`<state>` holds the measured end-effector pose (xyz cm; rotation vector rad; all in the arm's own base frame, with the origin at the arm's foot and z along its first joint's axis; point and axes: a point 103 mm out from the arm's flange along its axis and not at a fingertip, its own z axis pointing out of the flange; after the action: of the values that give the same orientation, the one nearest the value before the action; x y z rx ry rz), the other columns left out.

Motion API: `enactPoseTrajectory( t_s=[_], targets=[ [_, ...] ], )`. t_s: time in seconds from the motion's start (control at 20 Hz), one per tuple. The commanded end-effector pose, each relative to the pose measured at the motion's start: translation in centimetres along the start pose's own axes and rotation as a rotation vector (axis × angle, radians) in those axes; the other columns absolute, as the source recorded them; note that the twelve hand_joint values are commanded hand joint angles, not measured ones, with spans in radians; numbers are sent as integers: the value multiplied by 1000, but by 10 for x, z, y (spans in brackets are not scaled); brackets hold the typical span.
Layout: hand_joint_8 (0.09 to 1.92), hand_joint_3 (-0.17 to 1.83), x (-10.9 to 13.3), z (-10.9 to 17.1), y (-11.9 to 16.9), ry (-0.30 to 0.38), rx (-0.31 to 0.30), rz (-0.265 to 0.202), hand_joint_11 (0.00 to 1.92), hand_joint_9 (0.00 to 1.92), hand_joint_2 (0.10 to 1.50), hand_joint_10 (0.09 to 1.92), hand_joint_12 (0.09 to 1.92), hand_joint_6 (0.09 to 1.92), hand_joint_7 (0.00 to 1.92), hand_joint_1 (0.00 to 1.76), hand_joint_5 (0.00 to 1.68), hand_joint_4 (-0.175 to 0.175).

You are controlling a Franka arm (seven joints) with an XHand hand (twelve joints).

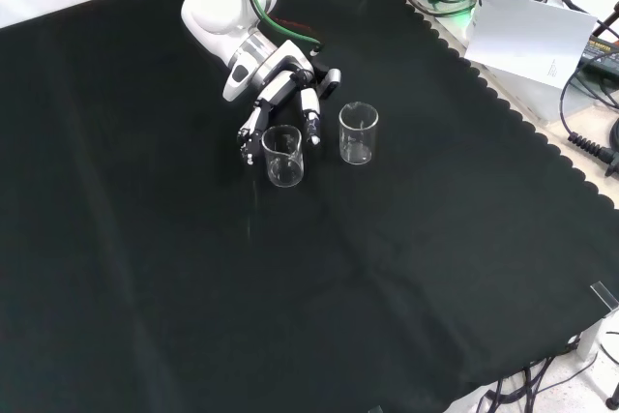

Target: Pick up the beaker on the right.

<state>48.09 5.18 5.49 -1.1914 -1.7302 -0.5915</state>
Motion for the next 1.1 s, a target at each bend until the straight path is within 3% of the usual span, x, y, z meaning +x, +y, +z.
enactPoseTrajectory(
  t_s=[0.05,0.55,0.8,1.1],
  targets=[
    [580,-175,0,0,1,0,3,-6,0,283,859,598,1261,111,216,1045,466,-27],
    [605,-175,5,0,8,-24,47,1,0,280,861,587,1248,147,183,1058,470,-25],
    [695,-175,4,3,10,-30,46,11,0,358,863,597,1328,659,253,1092,357,-23],
    [721,-175,-1,-1,13,-29,38,20,0,370,874,609,1347,809,261,1119,326,-24]
  ],
)
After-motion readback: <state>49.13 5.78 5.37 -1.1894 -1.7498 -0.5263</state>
